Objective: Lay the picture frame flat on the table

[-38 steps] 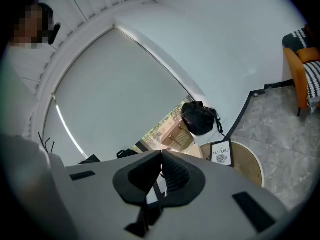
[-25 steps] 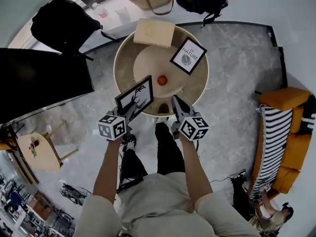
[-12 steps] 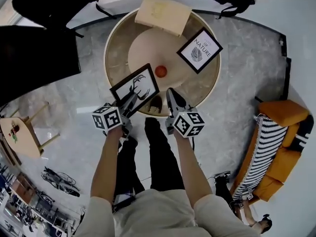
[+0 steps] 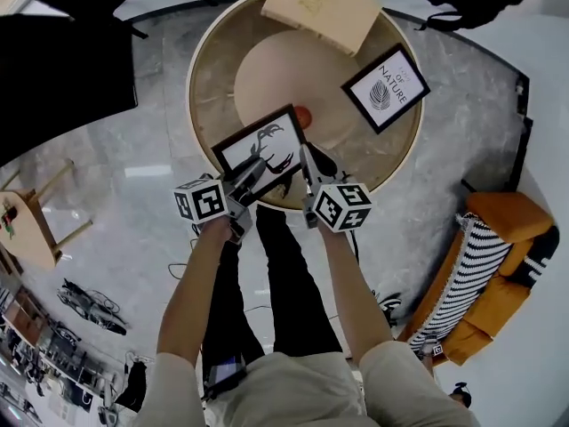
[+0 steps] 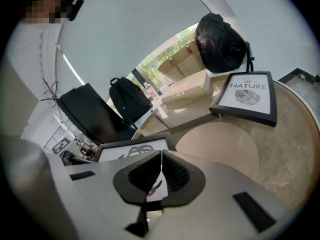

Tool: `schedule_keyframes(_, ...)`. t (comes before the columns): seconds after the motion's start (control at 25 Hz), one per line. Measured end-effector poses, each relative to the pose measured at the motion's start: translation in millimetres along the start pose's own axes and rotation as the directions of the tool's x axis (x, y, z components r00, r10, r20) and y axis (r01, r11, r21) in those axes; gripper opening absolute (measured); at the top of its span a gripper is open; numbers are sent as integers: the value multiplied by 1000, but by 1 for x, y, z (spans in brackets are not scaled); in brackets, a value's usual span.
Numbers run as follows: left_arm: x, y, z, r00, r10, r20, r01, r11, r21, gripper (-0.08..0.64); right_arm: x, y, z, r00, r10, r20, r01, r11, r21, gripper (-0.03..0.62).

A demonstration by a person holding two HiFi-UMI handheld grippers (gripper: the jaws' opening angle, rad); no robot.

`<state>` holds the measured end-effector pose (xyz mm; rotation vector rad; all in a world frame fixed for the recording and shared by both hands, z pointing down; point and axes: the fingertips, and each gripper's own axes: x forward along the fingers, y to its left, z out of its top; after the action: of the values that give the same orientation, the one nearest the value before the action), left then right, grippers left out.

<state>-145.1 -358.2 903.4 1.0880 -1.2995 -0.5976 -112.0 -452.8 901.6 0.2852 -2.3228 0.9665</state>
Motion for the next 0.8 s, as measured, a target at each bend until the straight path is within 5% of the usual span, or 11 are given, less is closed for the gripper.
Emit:
schedule_keyframes(0.2,0,16,0,999,-20,38,23,996,-86,28,31,7,-10,998,37,-52,-41,997,-59,34)
schedule_keyframes(0.4,6,18,0,999,-35,37,38,995,-92,28,42,8,-17,995,19,-102,-33,989,-142,34)
schedule_keyframes(0.8,-2,39,-6,993,77,84,-66,990,-125,68,48,-5,-19,987,-84,-134,60,983,-171,34)
